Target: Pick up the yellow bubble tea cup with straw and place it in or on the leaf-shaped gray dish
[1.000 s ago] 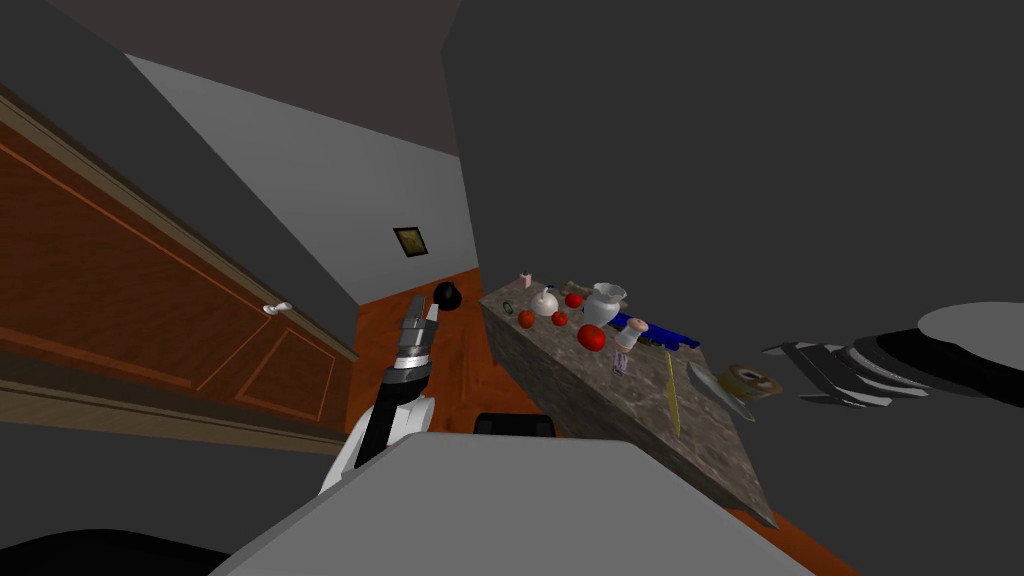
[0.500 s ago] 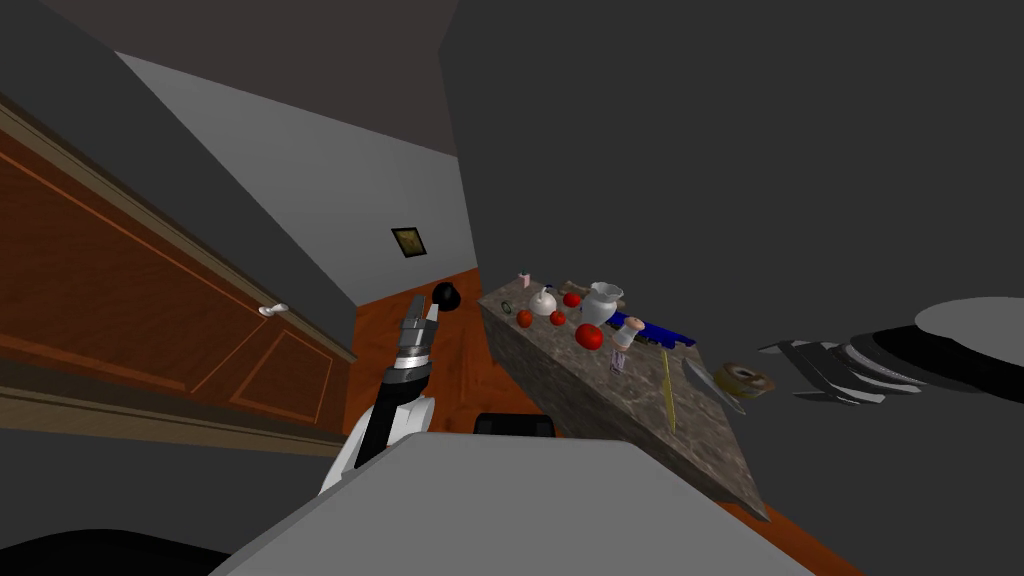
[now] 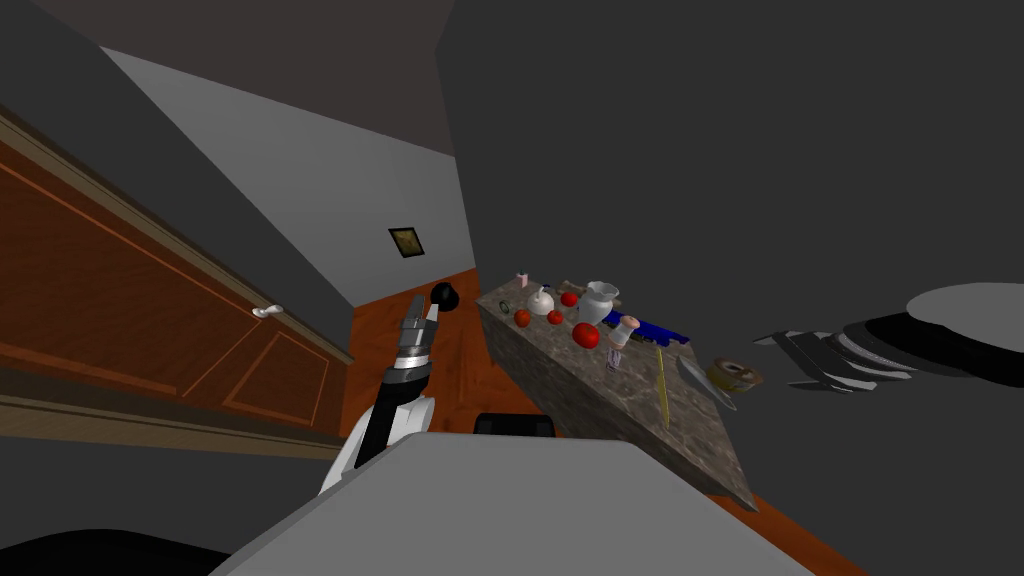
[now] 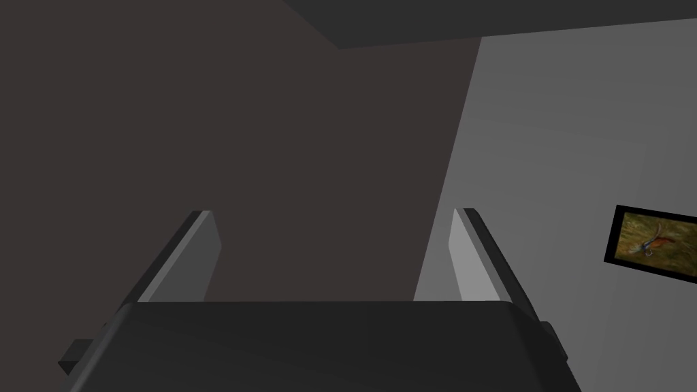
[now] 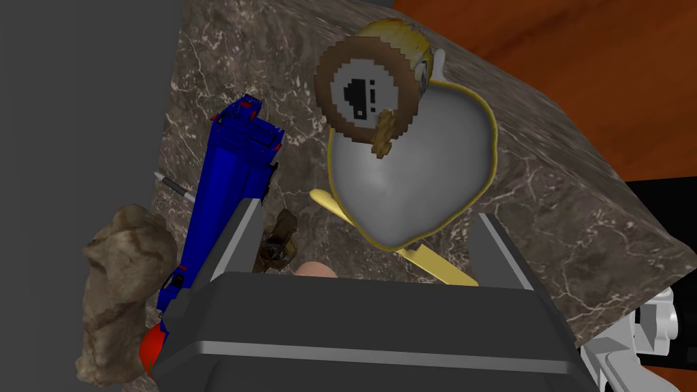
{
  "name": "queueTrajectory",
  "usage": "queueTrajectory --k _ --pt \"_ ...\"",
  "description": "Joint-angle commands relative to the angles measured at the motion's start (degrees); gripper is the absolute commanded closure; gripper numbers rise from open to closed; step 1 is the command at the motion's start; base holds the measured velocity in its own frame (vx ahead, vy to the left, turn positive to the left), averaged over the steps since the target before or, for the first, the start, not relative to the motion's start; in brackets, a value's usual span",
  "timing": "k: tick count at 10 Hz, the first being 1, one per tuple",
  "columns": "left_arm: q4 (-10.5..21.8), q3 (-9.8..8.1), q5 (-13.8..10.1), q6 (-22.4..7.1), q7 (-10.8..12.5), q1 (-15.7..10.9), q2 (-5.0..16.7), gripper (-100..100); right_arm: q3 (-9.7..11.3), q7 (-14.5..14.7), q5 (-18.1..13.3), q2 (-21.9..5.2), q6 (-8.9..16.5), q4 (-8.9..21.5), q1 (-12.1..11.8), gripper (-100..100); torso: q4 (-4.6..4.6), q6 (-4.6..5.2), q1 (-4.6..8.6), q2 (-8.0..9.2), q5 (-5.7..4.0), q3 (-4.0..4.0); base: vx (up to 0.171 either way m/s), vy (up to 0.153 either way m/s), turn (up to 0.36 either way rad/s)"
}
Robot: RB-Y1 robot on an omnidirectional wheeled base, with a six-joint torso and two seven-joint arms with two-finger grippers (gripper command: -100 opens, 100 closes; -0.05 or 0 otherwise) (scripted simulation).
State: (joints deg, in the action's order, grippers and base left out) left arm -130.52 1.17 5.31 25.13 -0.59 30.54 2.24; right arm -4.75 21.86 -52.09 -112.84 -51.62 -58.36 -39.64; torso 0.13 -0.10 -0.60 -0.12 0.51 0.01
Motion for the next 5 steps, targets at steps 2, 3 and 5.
queueTrajectory --k 2,3,5 --pt "0.0 0.0 0.0 0.0 0.0 0.0 0.0 0 0.1 -0.1 -0.2 0.0 -0.1 0.0 0.2 0 0.0 0.0 -0.02 -0.01 0.01 -0.01 0.0 0.0 0.0" --pt "0.0 0.0 0.0 0.0 0.0 0.0 0.0 0 0.1 -0.1 -0.2 0.0 -0.1 0.0 0.2 0 -0.01 0.0 -0.02 -0.01 0.01 -0.01 0.0 0.0 0.0" --pt "0.0 0.0 0.0 0.0 0.0 0.0 0.0 0 0.1 -0.1 -0.2 0.0 -0.1 0.0 0.2 0 -0.01 0.0 -0.03 -0.02 0.01 -0.01 0.0 0.0 0.0"
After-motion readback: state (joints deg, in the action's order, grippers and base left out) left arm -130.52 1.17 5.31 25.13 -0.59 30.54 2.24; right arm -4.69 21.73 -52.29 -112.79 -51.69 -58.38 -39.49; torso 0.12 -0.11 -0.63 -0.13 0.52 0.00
